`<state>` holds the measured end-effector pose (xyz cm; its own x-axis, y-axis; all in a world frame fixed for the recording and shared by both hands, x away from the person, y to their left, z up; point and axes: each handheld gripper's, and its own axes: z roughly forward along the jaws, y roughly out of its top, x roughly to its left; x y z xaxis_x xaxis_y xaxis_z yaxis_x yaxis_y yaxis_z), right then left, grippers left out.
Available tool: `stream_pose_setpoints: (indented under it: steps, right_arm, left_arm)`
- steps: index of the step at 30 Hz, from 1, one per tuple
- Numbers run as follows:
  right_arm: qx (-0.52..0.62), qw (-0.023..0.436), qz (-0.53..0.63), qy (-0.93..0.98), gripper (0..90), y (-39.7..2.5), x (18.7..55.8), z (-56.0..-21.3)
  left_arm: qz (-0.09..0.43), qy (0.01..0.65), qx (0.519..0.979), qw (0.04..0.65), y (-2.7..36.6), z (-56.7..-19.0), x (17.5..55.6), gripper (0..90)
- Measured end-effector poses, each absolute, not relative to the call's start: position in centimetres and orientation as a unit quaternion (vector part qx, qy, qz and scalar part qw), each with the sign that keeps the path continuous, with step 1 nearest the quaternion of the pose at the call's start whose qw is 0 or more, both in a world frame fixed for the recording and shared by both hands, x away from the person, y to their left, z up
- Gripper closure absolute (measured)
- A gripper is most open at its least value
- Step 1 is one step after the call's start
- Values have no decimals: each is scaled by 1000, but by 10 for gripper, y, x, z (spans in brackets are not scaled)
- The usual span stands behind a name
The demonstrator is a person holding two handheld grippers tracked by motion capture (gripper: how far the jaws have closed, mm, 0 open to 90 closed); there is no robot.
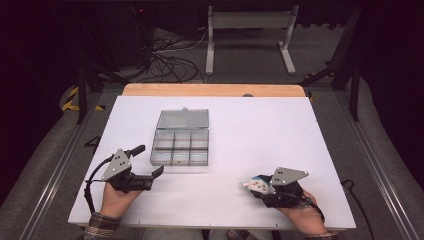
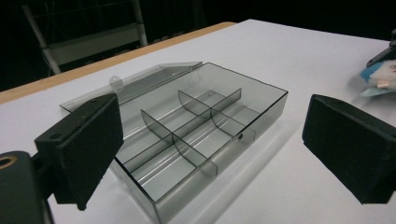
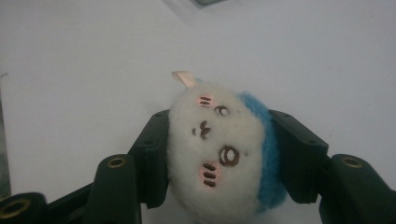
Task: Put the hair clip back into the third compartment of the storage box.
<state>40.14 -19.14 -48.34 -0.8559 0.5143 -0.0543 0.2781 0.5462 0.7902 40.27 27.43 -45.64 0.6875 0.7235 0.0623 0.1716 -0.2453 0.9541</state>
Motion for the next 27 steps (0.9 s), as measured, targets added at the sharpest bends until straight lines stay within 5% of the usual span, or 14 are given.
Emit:
stream_pose_setpoints:
  steps: [27]
  right_arm:
    - [269,173,462,827,462,-157,425,-470]
  left_arm:
    - [248,311,740,543,282,-456,406,62]
